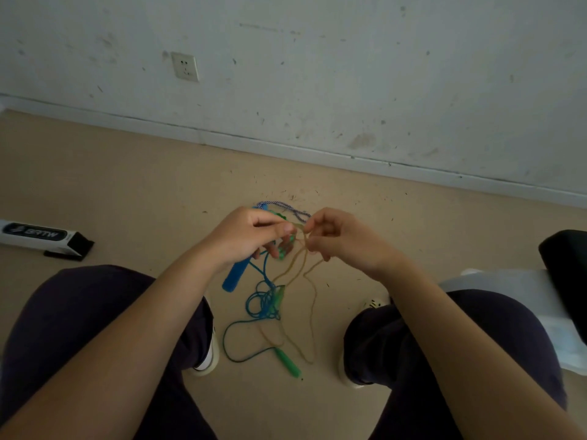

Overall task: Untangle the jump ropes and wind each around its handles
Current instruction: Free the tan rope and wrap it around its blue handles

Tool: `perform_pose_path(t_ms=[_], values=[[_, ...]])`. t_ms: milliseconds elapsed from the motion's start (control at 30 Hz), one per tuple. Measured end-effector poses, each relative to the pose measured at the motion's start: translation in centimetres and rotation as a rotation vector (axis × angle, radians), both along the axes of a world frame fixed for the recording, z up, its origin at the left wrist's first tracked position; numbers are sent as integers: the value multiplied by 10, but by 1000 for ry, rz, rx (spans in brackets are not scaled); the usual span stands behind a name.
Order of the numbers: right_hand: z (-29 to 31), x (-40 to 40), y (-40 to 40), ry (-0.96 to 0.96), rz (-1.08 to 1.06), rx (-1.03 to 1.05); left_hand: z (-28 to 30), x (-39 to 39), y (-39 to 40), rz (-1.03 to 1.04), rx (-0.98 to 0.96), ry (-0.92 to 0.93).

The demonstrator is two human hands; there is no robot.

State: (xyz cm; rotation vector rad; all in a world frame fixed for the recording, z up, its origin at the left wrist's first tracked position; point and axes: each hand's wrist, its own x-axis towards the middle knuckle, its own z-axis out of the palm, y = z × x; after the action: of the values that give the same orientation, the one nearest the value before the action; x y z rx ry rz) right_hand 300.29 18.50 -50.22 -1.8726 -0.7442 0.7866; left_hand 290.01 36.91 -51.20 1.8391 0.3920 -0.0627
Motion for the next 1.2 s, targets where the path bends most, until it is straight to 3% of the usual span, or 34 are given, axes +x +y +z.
perform_pose_path(t_ms=[67, 200, 267, 367, 467, 767, 1033, 1200], values=[[-3, -1, 1, -54, 48, -81, 0, 1, 2, 4, 33, 28], [0, -1, -1, -65, 63, -50, -1, -2, 11, -87, 373, 73], [4, -3, 1, -14, 60, 10, -1, -2, 10, -112, 306, 52], [5, -5, 3, 38, 30, 88, 1, -2, -1, -98, -22, 23], [1, -1, 3, 69, -32, 192, 0, -1, -6, -143, -224, 26], [5, 20, -13, 16, -392, 327, 7, -5, 14, -143, -19, 68], [7, -4, -1, 97, -38, 199, 9, -7, -6, -174, -51, 57], [3, 1, -1, -55, -94, 82, 13, -7, 5, -157, -12, 42]])
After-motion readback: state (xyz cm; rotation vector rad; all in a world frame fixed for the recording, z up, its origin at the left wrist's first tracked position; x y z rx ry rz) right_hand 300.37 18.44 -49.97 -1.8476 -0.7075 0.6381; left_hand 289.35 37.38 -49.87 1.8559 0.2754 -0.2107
